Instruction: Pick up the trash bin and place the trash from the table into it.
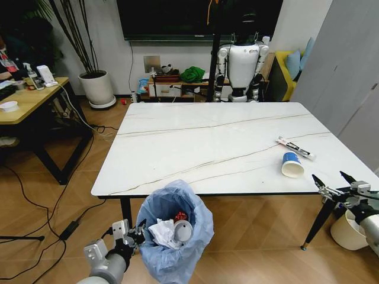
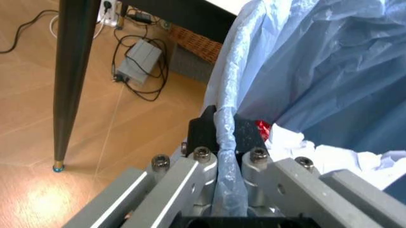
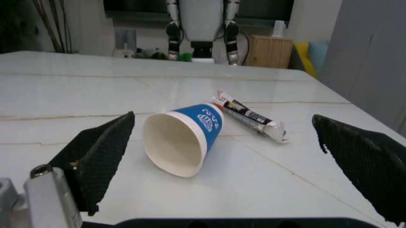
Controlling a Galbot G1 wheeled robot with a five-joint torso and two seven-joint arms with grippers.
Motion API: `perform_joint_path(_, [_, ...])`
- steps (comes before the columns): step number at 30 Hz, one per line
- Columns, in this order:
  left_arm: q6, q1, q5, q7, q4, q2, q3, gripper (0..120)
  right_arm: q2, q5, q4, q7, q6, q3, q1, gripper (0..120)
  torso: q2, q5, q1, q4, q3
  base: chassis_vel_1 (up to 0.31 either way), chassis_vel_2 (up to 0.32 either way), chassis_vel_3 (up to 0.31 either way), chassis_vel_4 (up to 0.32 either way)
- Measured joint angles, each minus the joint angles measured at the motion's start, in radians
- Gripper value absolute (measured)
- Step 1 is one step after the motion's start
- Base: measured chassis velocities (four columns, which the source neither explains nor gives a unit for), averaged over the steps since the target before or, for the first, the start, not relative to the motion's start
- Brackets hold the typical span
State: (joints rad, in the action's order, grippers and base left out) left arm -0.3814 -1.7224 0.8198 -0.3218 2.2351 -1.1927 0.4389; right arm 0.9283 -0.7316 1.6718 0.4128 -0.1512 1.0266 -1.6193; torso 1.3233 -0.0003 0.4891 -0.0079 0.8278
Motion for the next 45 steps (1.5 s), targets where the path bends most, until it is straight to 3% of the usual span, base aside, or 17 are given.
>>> perform_joint_path(11, [0.004, -0.030, -0.011, 0.002, 0.018, -0.014, 0.019, 0, 0.099, -0.038, 0.074, 0.094, -0.008, 0.070, -0.077, 100, 0.000, -0.0001, 0.000, 0.0001, 0.000, 0.000, 0.000, 0.000, 0.000])
perform_joint_path(13, [0.007, -0.041, -0.017, 0.005, 0.021, -0.019, 0.024, 0, 0.145, -0.037, 0.083, 0.107, -0.008, 0.072, -0.082, 100, 0.000, 0.0006, 0.000, -0.0001, 0.000, 0.000, 0.000, 0.000, 0.000])
perform_joint_path(20, [0.010, -0.051, -0.020, 0.008, 0.024, -0.020, 0.033, 0, 0.198, -0.034, 0.074, 0.115, -0.008, 0.064, -0.070, 100, 0.000, 0.0002, 0.000, 0.0002, 0.000, 0.000, 0.000, 0.000, 0.000])
perform_joint_path(45, [0.011, -0.047, -0.022, 0.009, 0.020, -0.021, 0.021, 0, 0.213, -0.034, 0.054, 0.121, -0.014, 0.047, -0.057, 100, 0.000, 0.0003, 0.000, 0.0001, 0.000, -0.042, -0.043, 0.040, 0.043])
